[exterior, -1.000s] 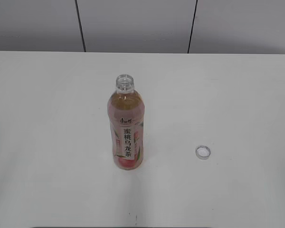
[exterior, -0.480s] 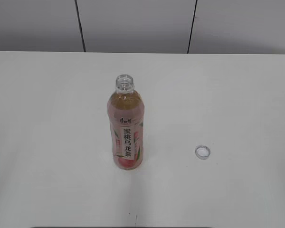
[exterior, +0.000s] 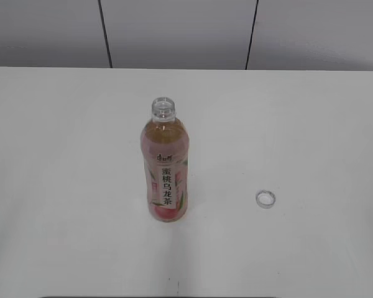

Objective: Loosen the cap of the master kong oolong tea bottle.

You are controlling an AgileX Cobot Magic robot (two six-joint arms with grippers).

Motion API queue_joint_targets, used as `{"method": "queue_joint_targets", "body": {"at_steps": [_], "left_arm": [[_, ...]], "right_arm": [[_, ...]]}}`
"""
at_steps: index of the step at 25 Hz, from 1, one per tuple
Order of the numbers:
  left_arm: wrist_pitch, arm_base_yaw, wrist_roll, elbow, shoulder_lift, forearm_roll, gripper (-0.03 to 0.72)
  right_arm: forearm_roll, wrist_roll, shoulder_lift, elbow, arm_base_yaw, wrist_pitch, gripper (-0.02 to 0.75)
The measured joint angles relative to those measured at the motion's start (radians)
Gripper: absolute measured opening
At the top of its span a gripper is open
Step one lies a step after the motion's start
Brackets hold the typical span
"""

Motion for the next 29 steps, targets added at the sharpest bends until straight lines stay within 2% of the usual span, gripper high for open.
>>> {"method": "queue_joint_targets", "body": {"at_steps": [14, 29], "left_arm": [[0.000, 0.000, 0.000, 0.000, 0.000, 0.000, 0.430], [0.000, 0.000, 0.000, 0.000, 0.000, 0.000, 0.427]], "right_arm": [[0.000, 0.000, 0.000, 0.000, 0.000, 0.000, 0.565], [0.000, 0.000, 0.000, 0.000, 0.000, 0.000, 0.565]]}}
